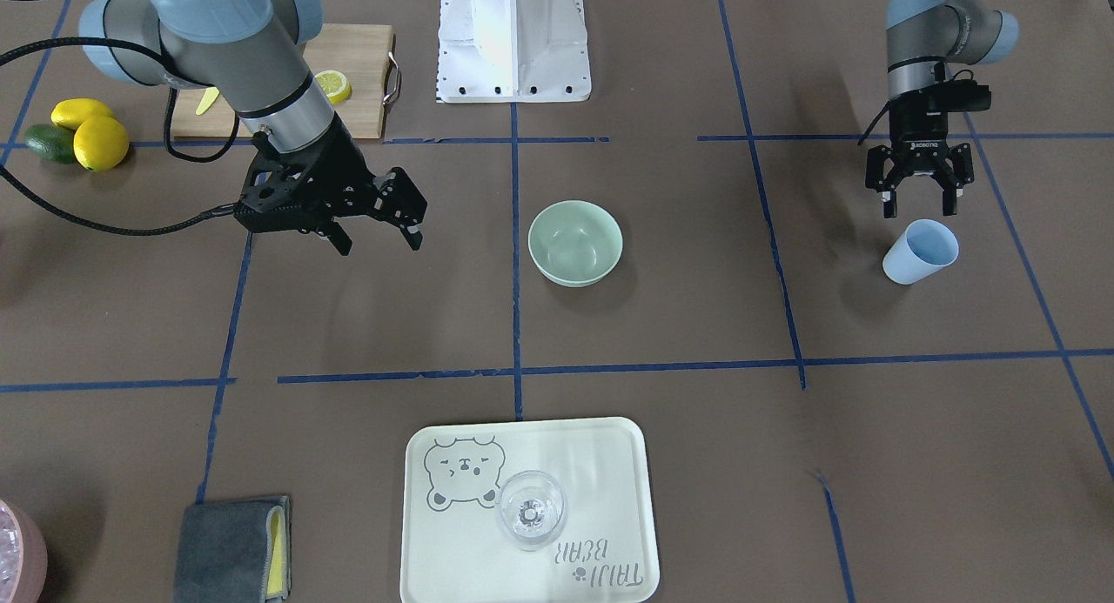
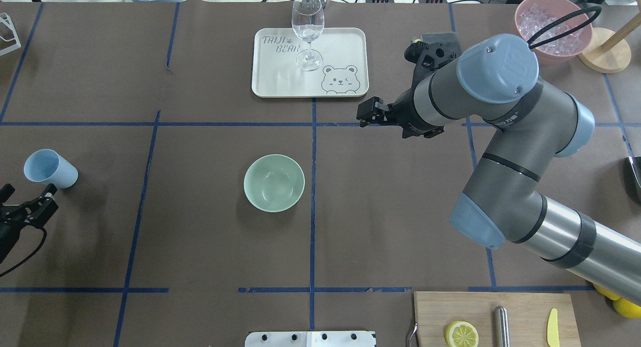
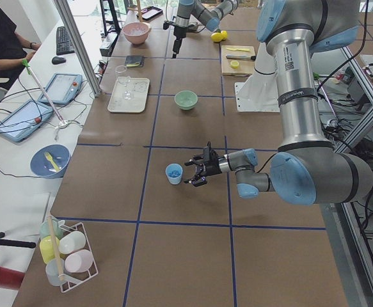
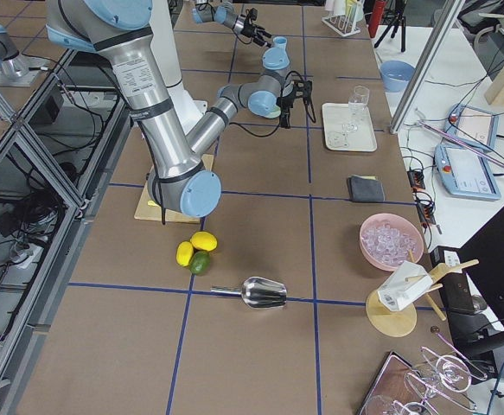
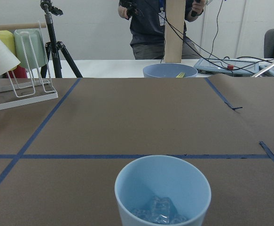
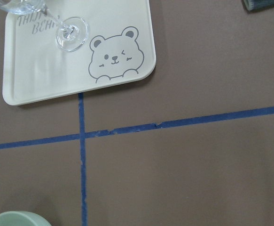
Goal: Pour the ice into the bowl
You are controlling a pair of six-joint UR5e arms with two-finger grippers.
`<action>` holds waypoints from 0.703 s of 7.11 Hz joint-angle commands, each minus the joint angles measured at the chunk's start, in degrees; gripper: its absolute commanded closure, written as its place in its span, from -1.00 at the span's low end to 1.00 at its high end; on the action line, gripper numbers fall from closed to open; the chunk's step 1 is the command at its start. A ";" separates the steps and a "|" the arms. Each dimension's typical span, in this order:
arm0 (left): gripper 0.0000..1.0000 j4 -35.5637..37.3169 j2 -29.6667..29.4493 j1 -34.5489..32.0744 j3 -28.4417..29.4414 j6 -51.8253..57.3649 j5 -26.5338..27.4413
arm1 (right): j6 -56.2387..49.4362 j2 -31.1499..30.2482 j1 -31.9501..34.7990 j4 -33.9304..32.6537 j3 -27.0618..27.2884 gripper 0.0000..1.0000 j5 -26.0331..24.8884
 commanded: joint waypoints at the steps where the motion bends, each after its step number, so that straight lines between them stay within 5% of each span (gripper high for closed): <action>1: -1.00 1.27 -2.48 0.15 2.86 -0.25 1.27 | -6.56 -4.84 1.76 -0.12 3.26 -1.00 0.12; 5: -1.00 1.36 -5.30 0.15 5.61 0.02 3.39 | -11.41 -11.10 3.96 -0.30 6.78 -1.00 2.23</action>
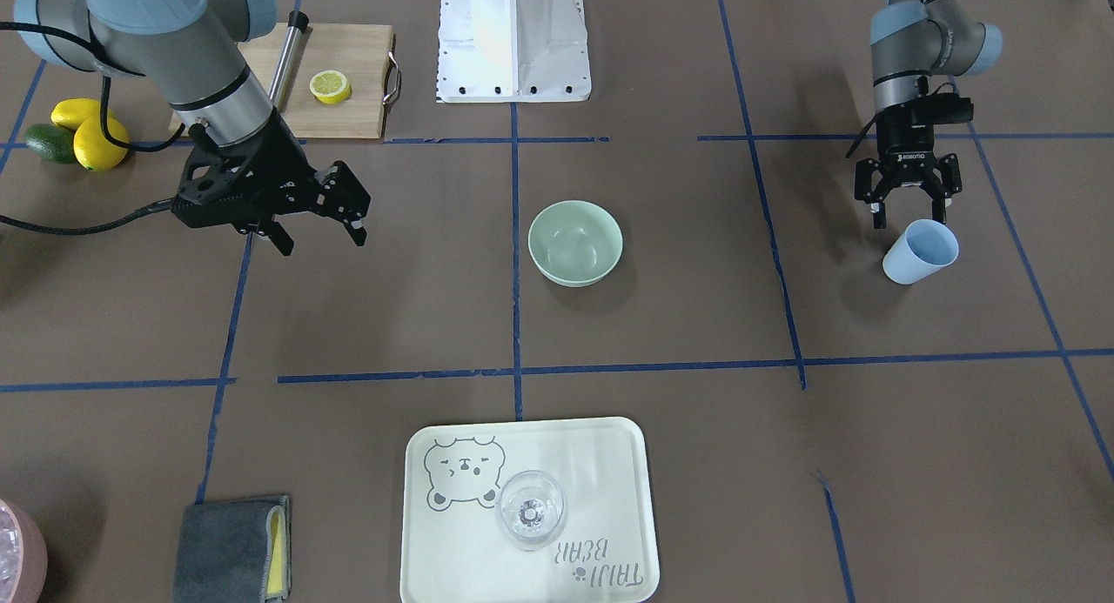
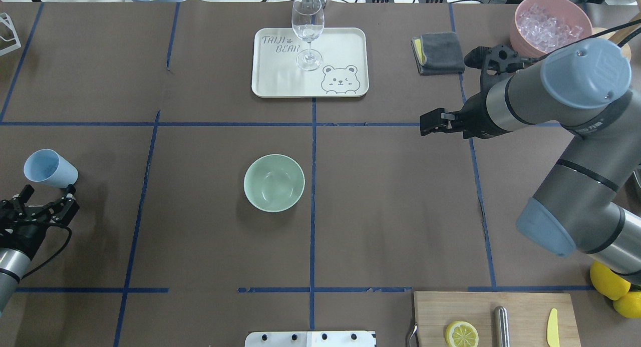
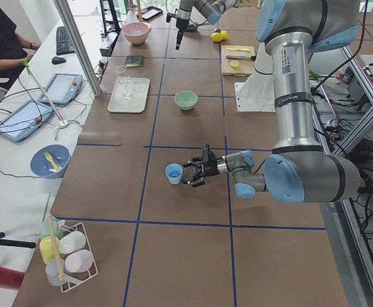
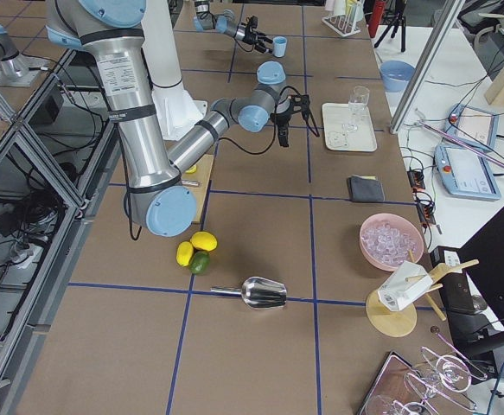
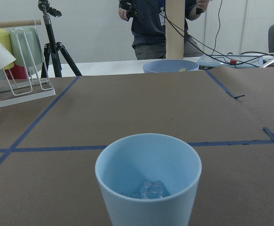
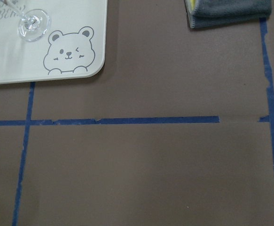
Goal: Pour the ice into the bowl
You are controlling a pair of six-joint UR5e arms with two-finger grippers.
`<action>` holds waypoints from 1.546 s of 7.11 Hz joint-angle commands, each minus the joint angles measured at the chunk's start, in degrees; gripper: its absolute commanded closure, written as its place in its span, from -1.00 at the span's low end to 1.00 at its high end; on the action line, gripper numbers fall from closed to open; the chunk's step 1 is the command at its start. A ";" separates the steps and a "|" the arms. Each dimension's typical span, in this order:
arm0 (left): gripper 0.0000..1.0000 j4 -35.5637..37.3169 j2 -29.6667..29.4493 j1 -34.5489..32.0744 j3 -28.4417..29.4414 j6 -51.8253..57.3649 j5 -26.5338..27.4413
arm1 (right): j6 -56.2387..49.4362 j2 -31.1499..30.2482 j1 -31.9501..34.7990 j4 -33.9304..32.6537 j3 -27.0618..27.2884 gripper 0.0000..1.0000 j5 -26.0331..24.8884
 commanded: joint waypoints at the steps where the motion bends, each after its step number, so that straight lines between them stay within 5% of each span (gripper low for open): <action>1: -1.00 -0.10 -1.82 -0.09 2.74 0.21 0.23 | -0.98 -0.93 0.33 -0.11 0.71 -1.00 0.36; 11: -1.00 -0.02 -4.65 -3.86 6.98 0.29 -1.79 | -0.89 -0.40 0.15 -0.03 0.71 -1.00 -0.34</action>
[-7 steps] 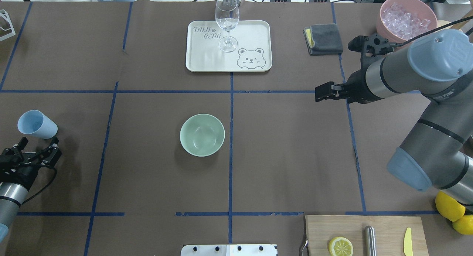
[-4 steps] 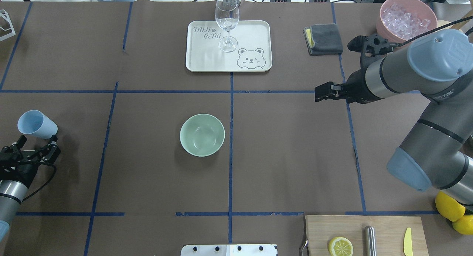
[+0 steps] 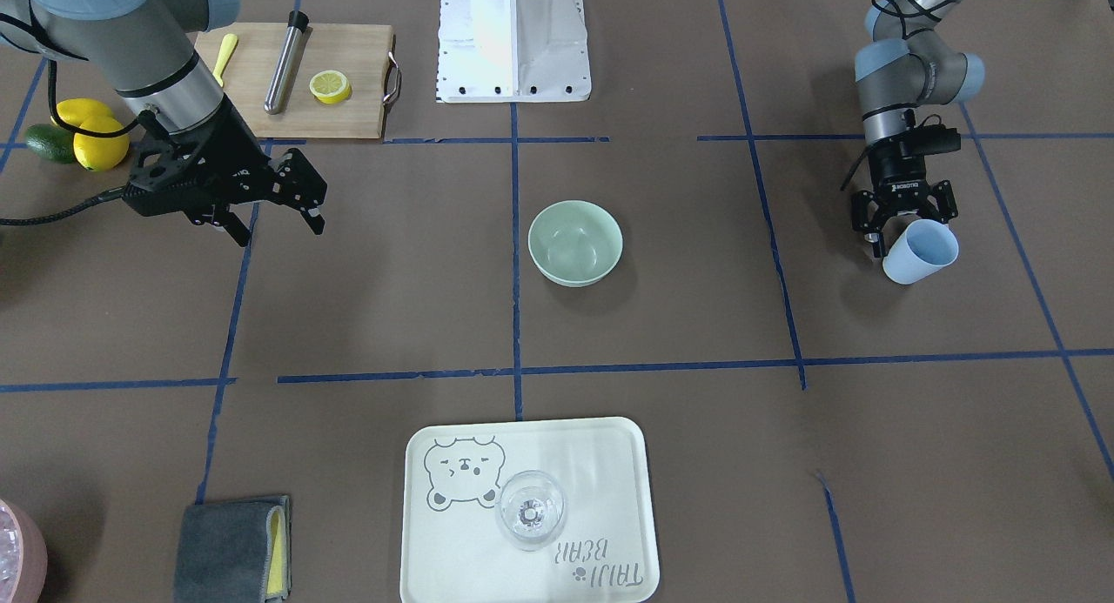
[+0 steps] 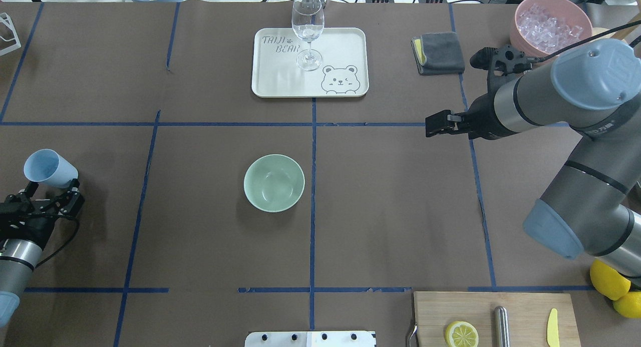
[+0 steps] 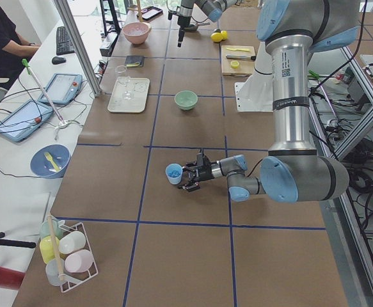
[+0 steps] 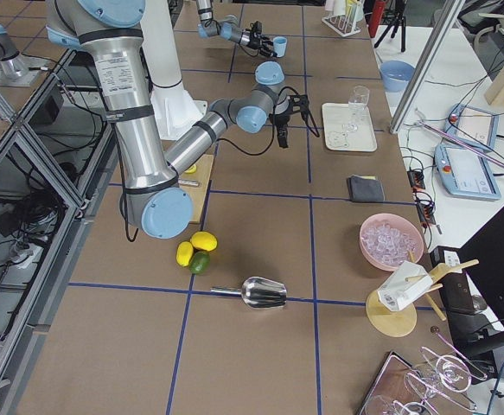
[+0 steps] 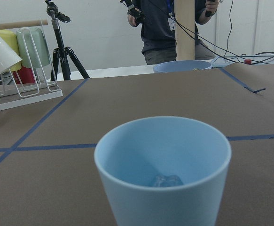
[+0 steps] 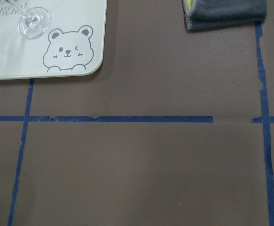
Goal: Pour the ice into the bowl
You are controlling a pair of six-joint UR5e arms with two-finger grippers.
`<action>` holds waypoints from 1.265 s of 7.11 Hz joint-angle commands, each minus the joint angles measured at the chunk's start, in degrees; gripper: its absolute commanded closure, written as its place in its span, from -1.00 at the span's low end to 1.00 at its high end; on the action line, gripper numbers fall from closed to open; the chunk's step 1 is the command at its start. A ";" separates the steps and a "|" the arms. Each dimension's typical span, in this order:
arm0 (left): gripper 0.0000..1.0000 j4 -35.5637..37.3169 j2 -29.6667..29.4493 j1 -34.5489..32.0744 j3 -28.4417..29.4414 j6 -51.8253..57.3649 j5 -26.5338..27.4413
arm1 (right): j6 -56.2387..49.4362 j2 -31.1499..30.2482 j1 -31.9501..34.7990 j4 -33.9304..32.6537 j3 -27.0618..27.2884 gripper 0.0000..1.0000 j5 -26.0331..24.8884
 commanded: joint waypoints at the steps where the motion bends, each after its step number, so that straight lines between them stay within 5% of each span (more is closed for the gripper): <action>1: -1.00 -0.38 -0.40 -0.58 0.12 0.19 -1.20 | 0.00 0.05 -0.03 -0.05 0.00 -1.00 -0.30; 9: -1.00 0.06 -4.01 -4.53 2.66 1.07 -1.21 | 0.09 0.23 -0.12 0.04 0.18 -1.00 -0.56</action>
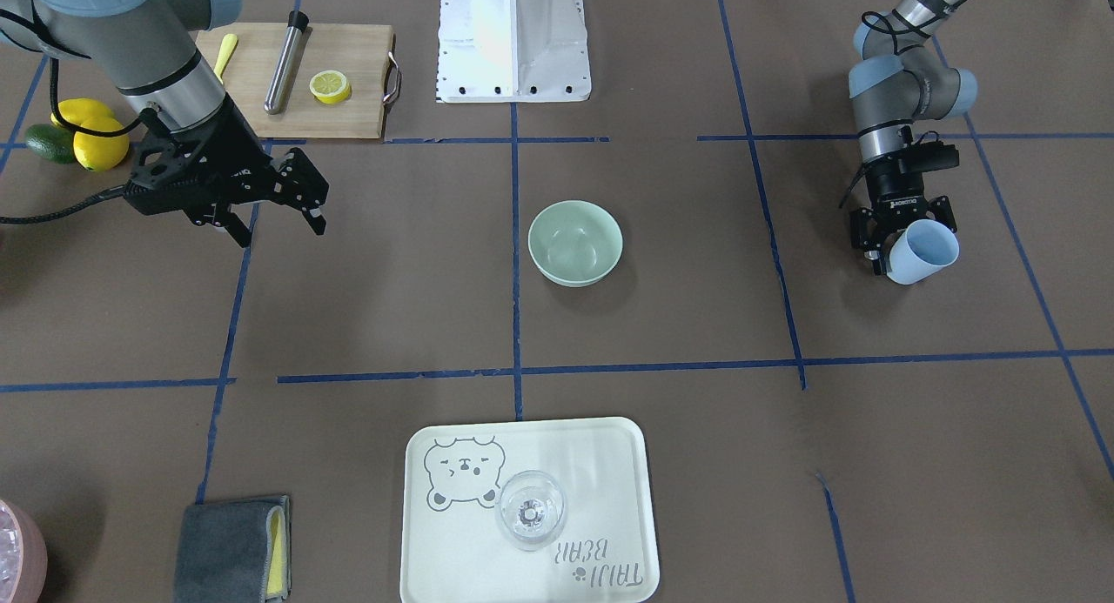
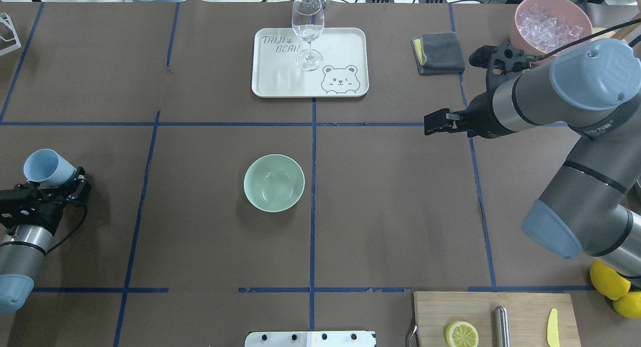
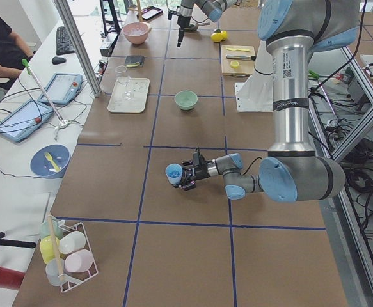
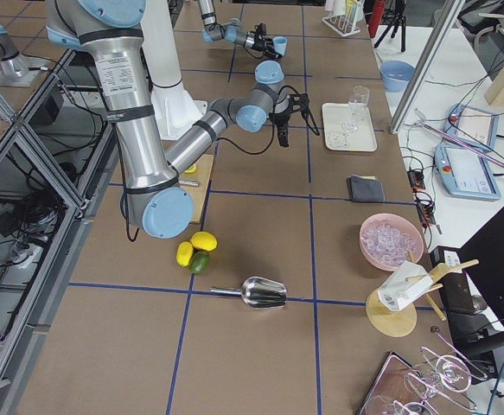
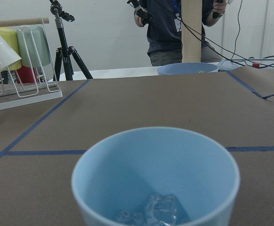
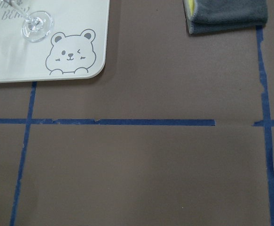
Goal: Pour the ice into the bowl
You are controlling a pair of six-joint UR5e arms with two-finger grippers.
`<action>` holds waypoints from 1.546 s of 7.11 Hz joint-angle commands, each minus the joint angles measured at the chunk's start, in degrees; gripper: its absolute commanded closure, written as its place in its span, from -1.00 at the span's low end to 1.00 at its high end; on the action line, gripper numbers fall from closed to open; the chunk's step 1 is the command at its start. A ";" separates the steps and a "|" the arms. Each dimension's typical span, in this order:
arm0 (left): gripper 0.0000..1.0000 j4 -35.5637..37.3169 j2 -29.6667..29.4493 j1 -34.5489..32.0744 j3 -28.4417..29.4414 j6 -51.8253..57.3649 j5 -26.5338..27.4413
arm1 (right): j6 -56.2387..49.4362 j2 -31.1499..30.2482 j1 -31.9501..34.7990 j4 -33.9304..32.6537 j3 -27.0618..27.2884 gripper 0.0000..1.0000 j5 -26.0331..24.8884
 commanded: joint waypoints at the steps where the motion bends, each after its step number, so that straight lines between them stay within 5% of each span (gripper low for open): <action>1: -0.84 0.01 -0.36 -1.00 0.52 0.16 -0.09 | 0.03 0.11 0.00 0.00 0.12 -1.00 -0.01; 2: -0.04 -0.08 -0.54 -1.00 0.52 0.16 -0.27 | 0.03 0.12 0.00 0.00 0.03 -1.00 -0.01; 3: 0.48 -0.34 -1.06 -1.09 0.52 0.25 -0.62 | 0.11 0.12 -0.09 0.00 0.03 -1.00 -0.10; 5: 1.00 -0.87 -1.77 -1.18 -0.26 0.25 -0.62 | 0.11 0.12 -0.18 0.00 -0.05 -1.00 -0.10; 9: 1.00 -2.63 -7.48 -2.50 -6.23 10.27 -0.27 | 0.38 0.03 -0.44 0.00 -0.32 -1.00 -0.19; 11: 1.00 -2.72 -8.53 -2.14 -12.35 24.33 -0.18 | 0.47 0.03 -0.44 0.00 -0.41 -1.00 -0.19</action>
